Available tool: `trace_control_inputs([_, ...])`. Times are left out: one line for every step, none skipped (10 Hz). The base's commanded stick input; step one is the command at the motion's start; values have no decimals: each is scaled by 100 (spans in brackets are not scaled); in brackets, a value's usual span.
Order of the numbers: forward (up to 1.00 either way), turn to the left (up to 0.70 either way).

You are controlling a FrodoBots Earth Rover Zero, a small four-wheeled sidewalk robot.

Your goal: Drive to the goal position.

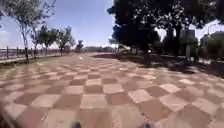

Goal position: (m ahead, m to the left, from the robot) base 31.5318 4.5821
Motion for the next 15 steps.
trace_control_inputs([100, 0])
trace_control_inputs([100, 0])
trace_control_inputs([100, 0])
trace_control_inputs([100, 0])
trace_control_inputs([100, 0])
trace_control_inputs([100, 0])
trace_control_inputs([100, 0])
trace_control_inputs([100, 0])
trace_control_inputs([100, 0])
trace_control_inputs([100, 0])
trace_control_inputs([100, 0])
trace_control_inputs([100, 0])
trace_control_inputs([100, 0])
trace_control_inputs([100, 0])
trace_control_inputs([100, 0])
